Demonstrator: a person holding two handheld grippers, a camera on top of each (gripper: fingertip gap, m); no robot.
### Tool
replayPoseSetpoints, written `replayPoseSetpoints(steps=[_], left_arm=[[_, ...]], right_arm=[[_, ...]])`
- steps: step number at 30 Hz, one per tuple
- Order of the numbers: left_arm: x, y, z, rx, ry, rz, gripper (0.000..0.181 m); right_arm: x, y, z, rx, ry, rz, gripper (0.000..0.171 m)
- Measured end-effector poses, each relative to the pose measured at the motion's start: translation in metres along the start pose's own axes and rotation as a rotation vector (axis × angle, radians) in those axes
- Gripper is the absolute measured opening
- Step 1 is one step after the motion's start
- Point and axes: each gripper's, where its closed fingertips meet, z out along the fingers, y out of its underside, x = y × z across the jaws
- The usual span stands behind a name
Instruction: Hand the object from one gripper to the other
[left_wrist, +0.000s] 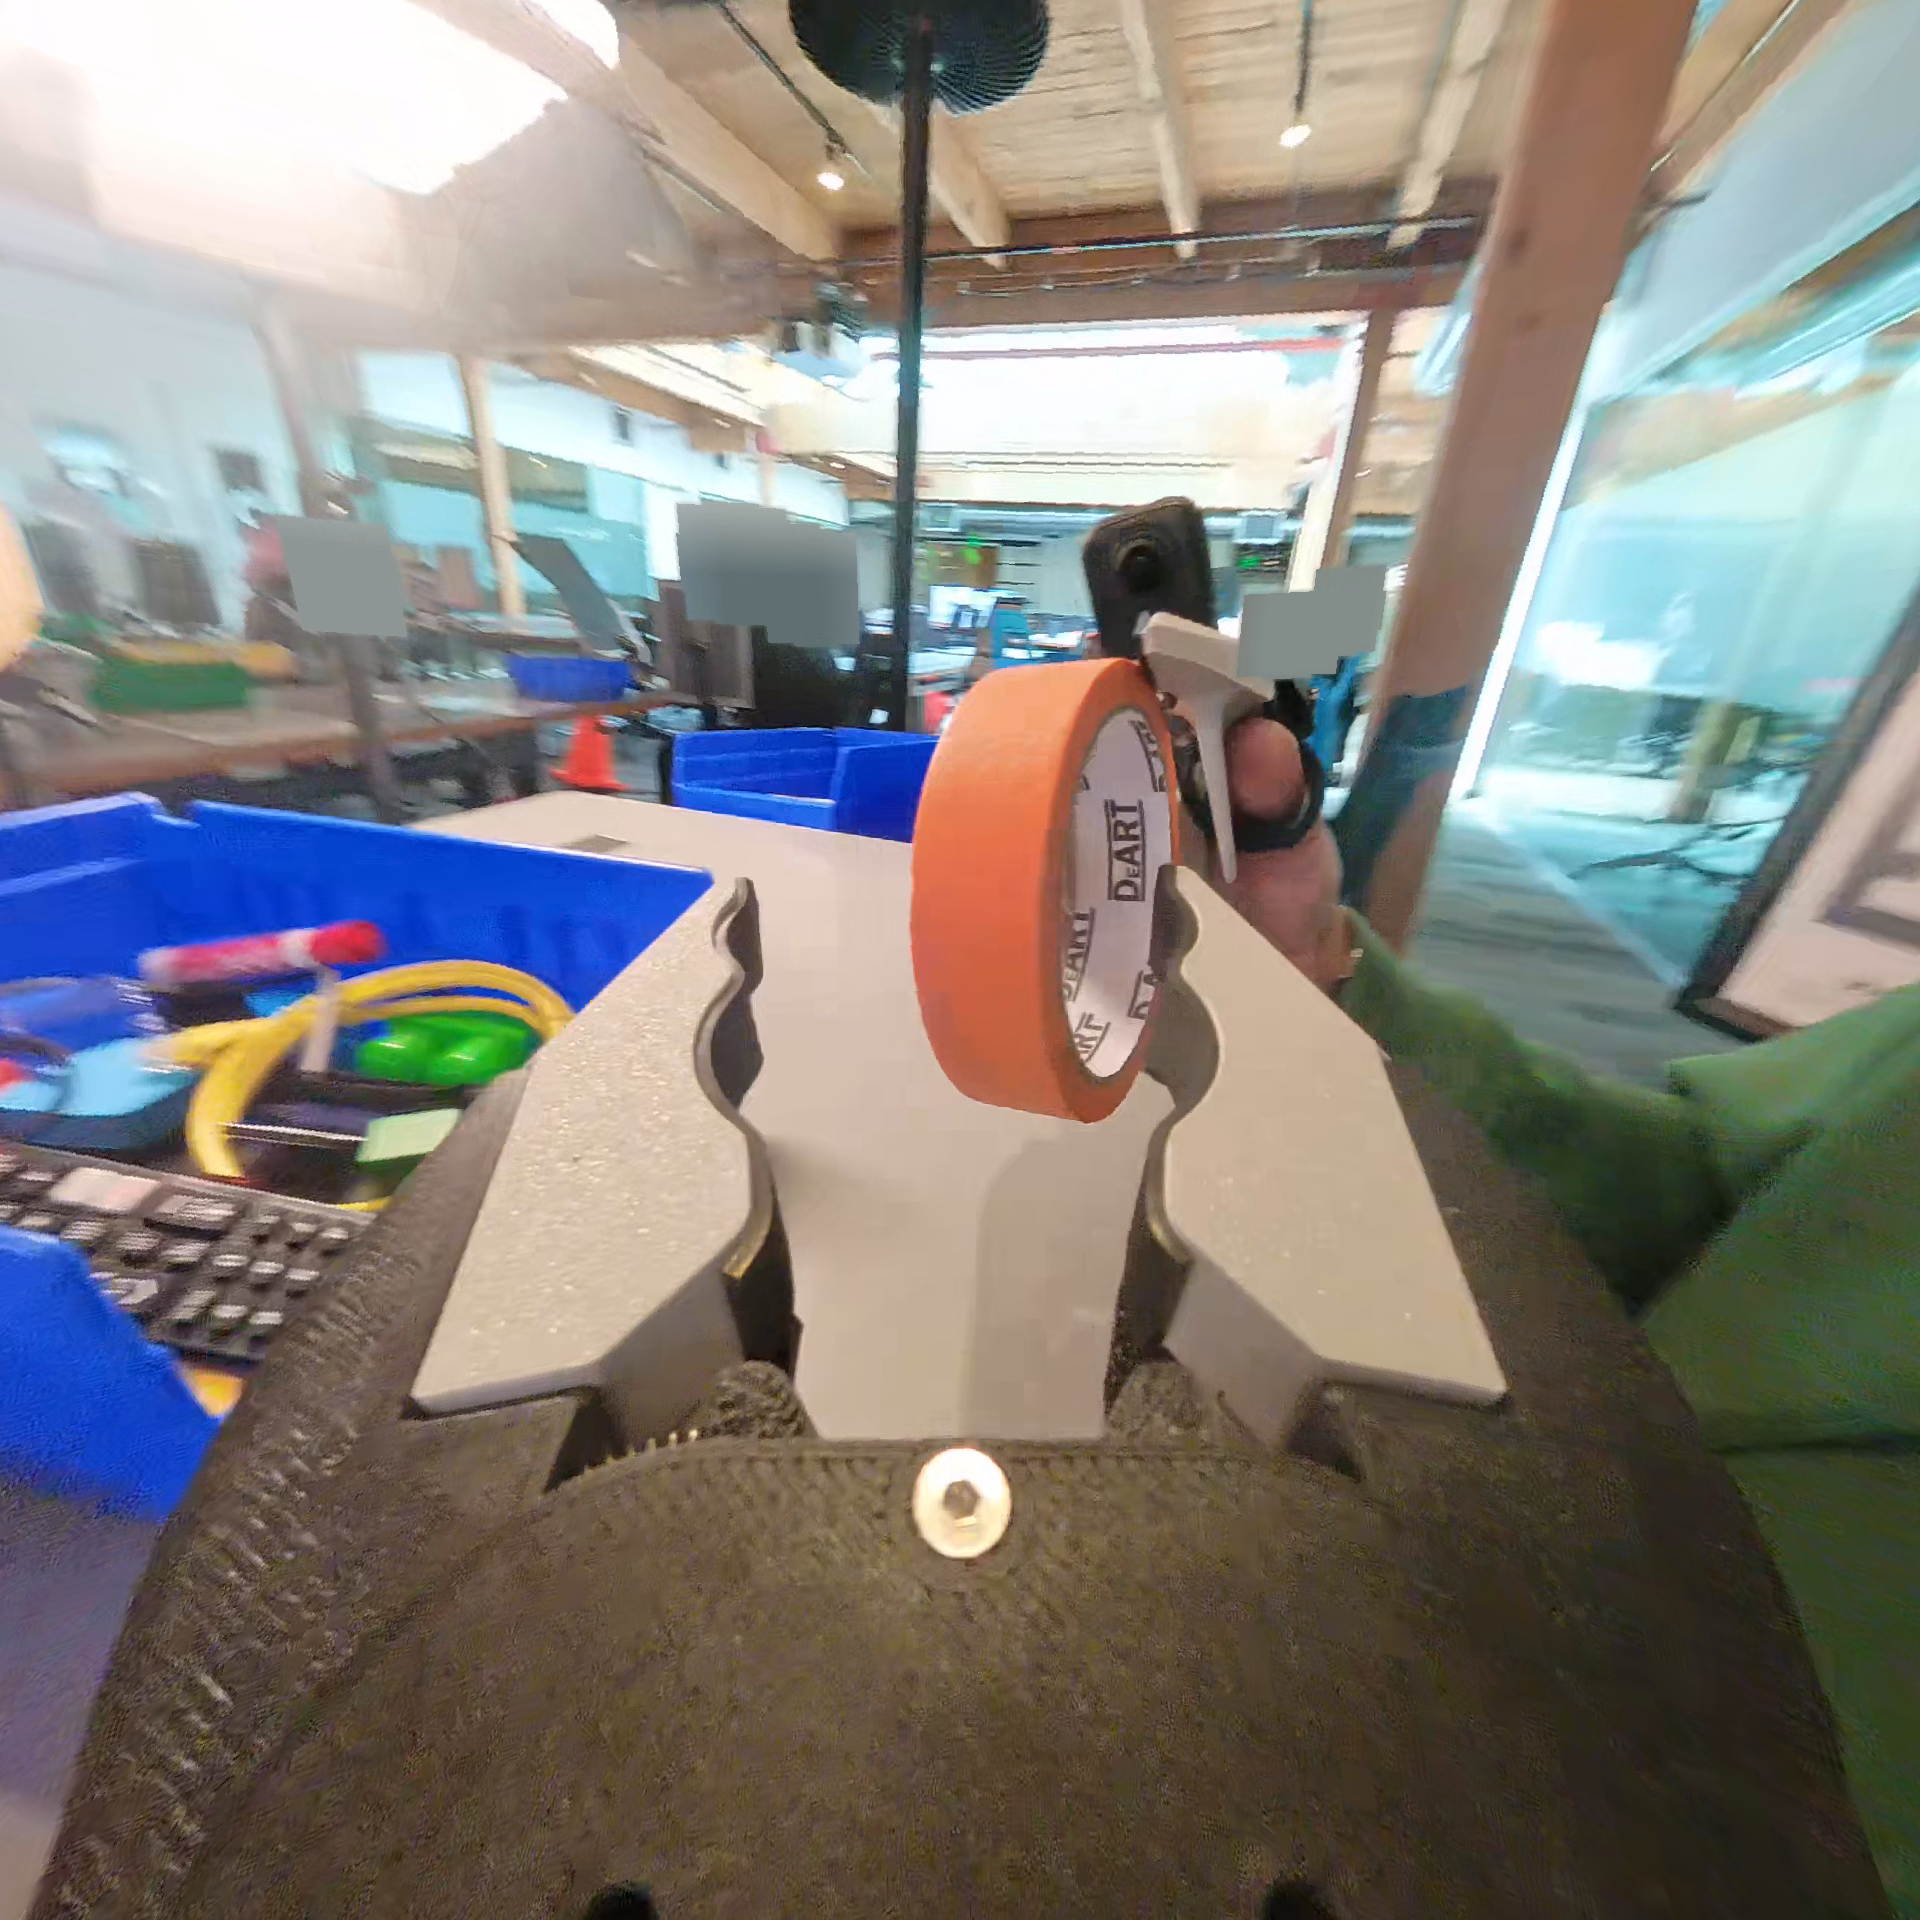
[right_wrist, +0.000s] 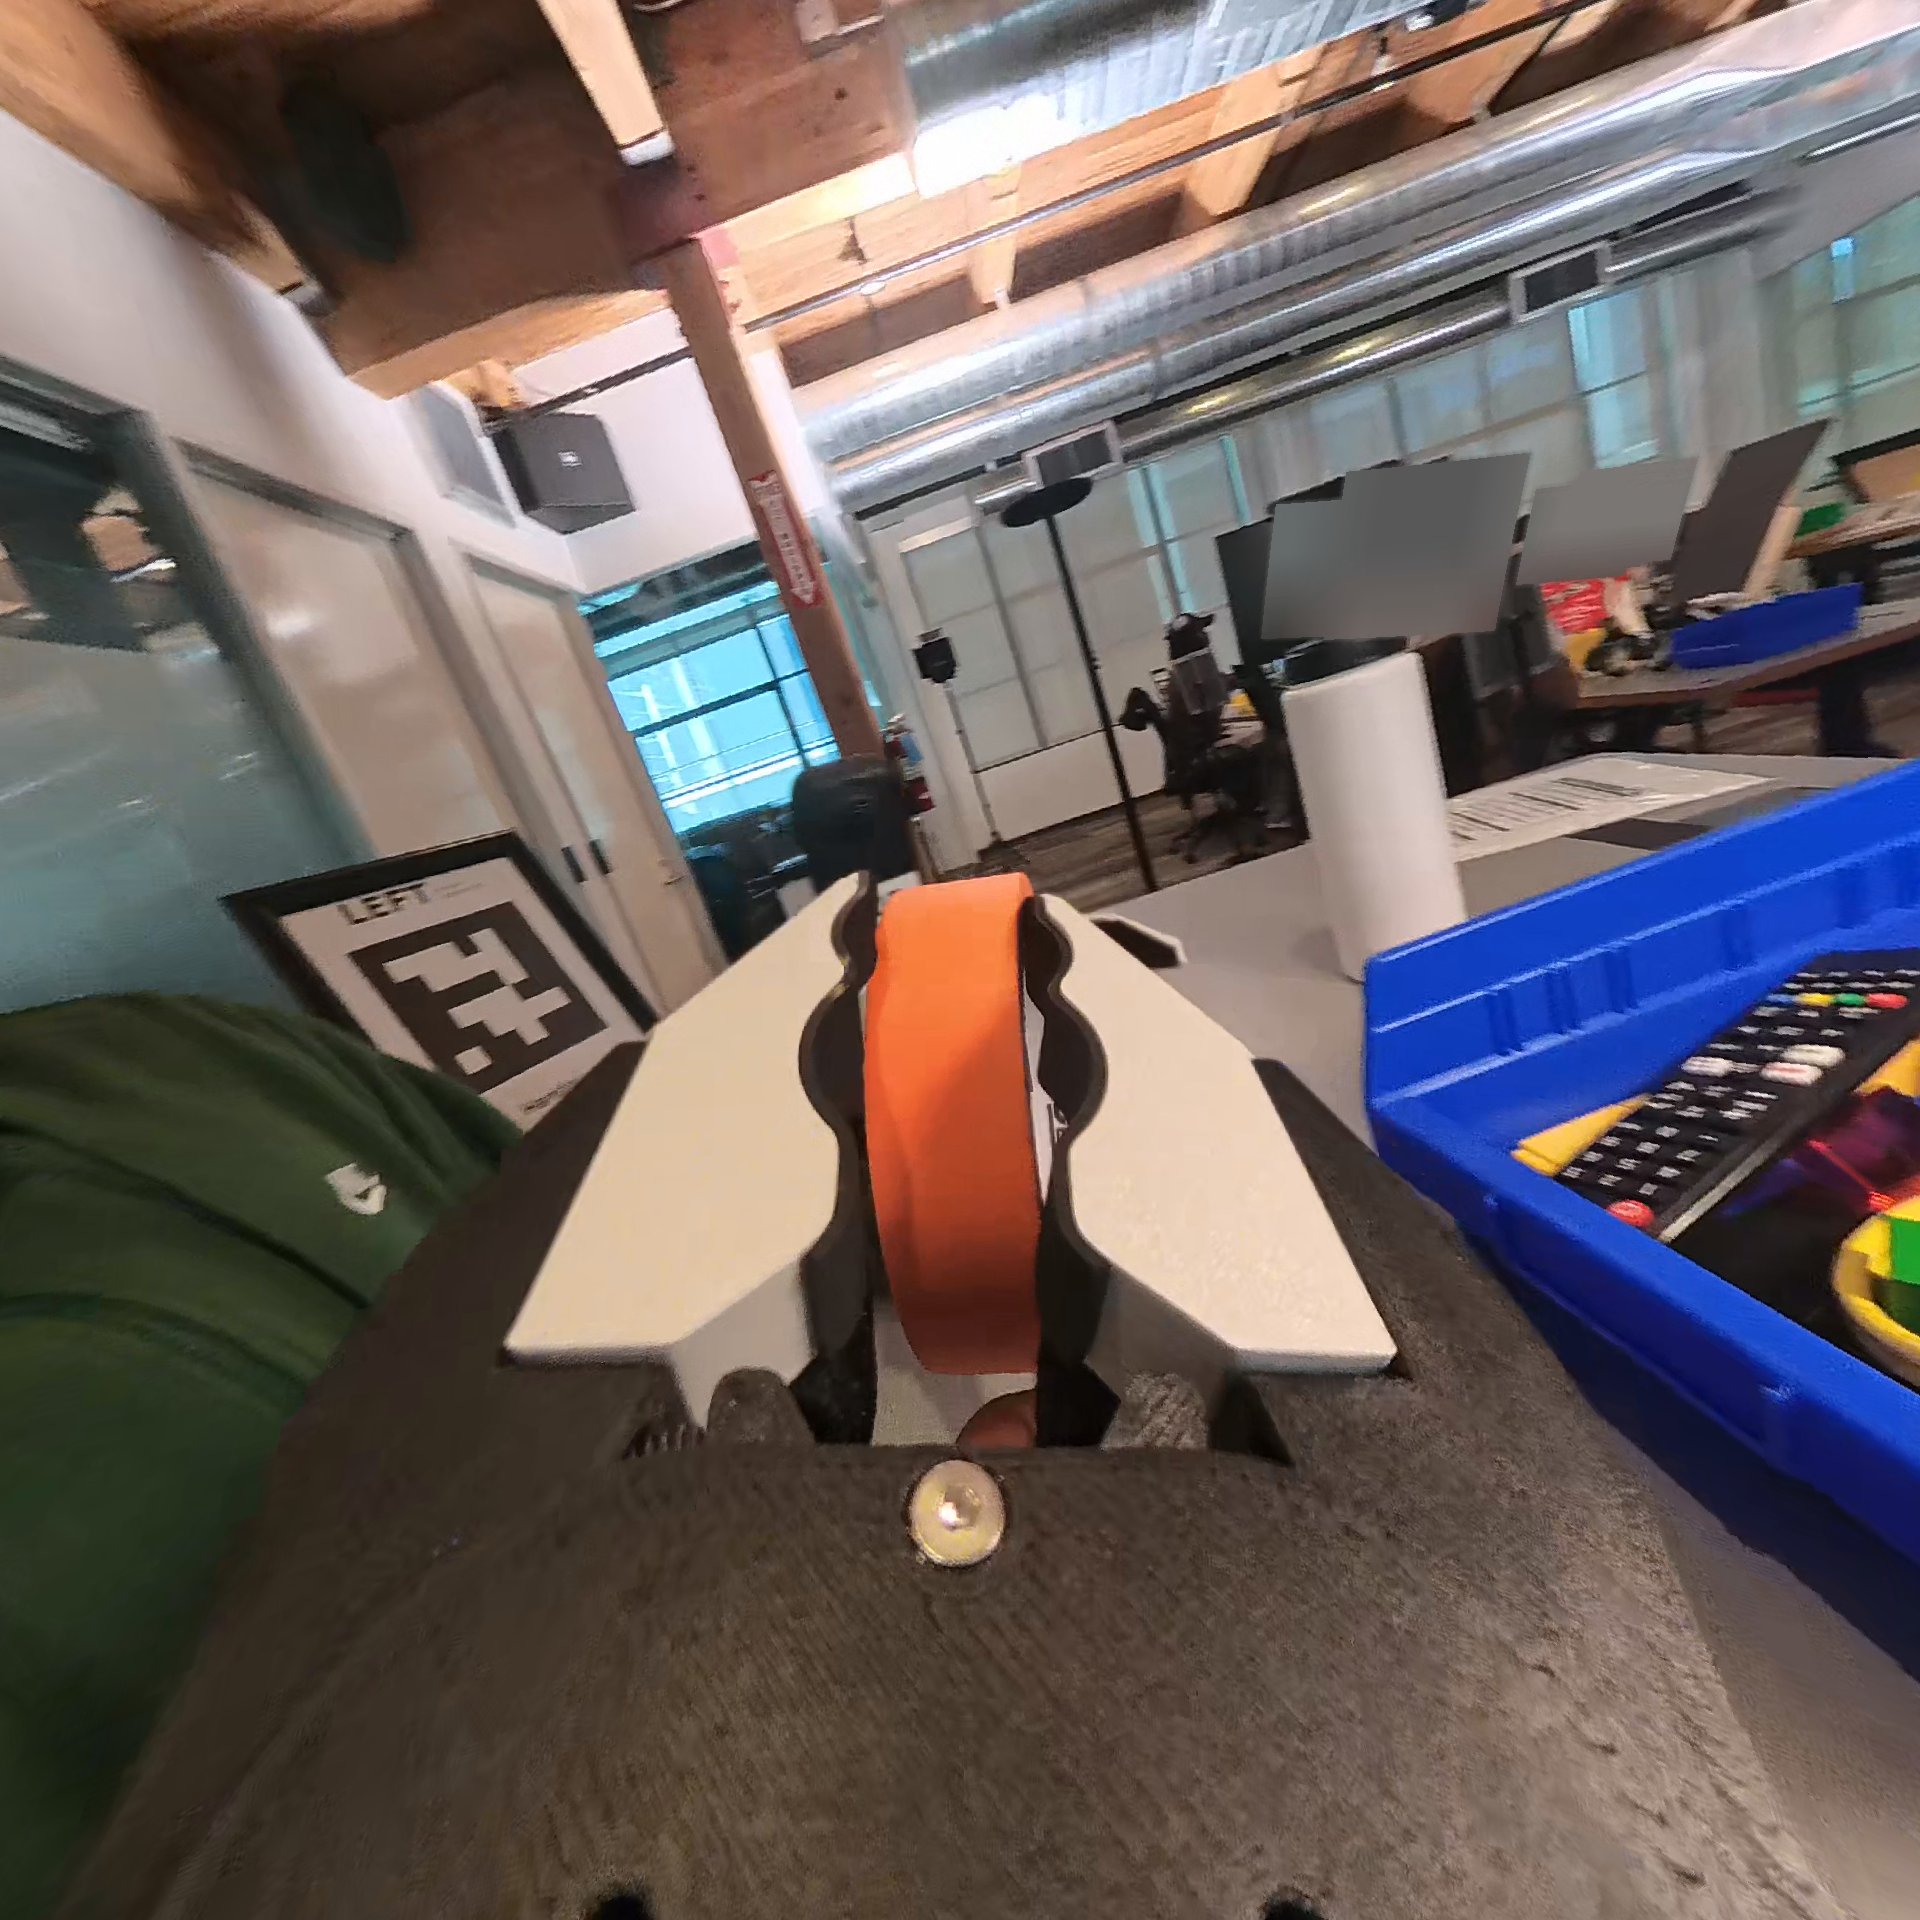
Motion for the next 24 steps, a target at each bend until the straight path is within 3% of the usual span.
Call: replayPoseSetpoints(steps=[3, 7, 10, 12, 16, 24], left_arm=[[0.014, 0.0, -0.001, 0.008, 0.107, -0.085, 0.07], [0.014, 0.002, -0.002, -0.001, 0.116, -0.086, 0.031], [0.004, -0.005, -0.006, 0.032, 0.076, -0.11, 0.03], [-0.008, -0.011, -0.01, 0.061, 0.022, -0.118, 0.029], [-0.019, -0.02, -0.017, 0.112, -0.039, -0.102, 0.028], [0.003, -0.044, -0.027, 0.255, 0.112, -0.131, 0.028]], right_arm=[[-0.005, 0.004, 0.003, -0.013, -0.031, 0.013, 0.028], [-0.001, 0.008, 0.007, -0.027, -0.003, 0.005, 0.028], [0.012, 0.008, 0.005, -0.038, 0.101, -0.061, 0.028], [0.014, 0.009, 0.001, -0.071, 0.126, -0.108, 0.046], [0.013, 0.031, -0.008, -0.225, 0.116, -0.147, 0.061], [0.012, 0.082, 0.01, -0.442, 0.11, -0.171, 0.075]])
